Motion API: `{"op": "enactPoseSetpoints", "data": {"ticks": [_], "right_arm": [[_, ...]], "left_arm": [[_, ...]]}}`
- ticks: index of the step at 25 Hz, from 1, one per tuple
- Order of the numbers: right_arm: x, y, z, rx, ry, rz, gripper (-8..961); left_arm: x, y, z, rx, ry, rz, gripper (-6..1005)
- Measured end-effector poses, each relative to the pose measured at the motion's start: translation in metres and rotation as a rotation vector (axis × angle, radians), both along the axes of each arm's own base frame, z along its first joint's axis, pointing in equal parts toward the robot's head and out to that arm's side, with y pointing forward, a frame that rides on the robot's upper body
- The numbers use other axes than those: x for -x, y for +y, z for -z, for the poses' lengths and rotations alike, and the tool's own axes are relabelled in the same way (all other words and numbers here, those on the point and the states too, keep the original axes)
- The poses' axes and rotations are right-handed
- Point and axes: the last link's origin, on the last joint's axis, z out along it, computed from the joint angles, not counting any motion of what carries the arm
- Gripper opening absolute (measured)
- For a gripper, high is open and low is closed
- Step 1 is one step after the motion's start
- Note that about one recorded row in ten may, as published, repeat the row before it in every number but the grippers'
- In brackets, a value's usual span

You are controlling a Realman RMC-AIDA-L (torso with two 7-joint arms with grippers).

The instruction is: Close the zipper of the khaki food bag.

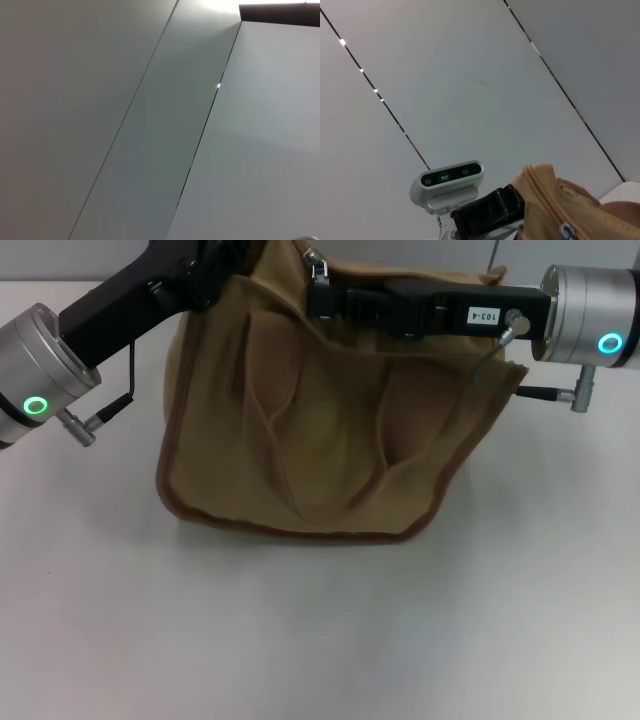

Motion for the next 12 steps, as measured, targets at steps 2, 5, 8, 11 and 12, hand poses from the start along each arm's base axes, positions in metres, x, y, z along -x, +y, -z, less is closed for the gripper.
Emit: {"op": "enactPoseSetpoints", "data": {"ticks": [2, 5, 8, 11, 12], "right_arm": [[-0.003, -0.001, 0.000, 0.000, 0.002, 0.008, 11], [-0.008, -0.003, 0.000, -0.002, 0.004, 0.022, 9], [-0.011, -0.004, 0.000, -0.003, 0.003, 0.032, 8], [-0.015, -0.006, 0.000, -0.001, -0.001, 0.040, 8], [-0.017, -0.006, 0.000, -0.001, -0.001, 0.043, 8]], "left_arm": [[0.001, 0.000, 0.000, -0.001, -0.002, -0.004, 46], [0.002, -0.001, -0.001, -0.003, -0.002, -0.005, 49], [0.002, -0.001, -0.001, -0.003, -0.003, -0.006, 53], [0.002, -0.001, -0.001, -0.003, -0.003, -0.007, 56], [0.002, -0.001, -0.001, -0.003, -0.003, -0.008, 57]]}}
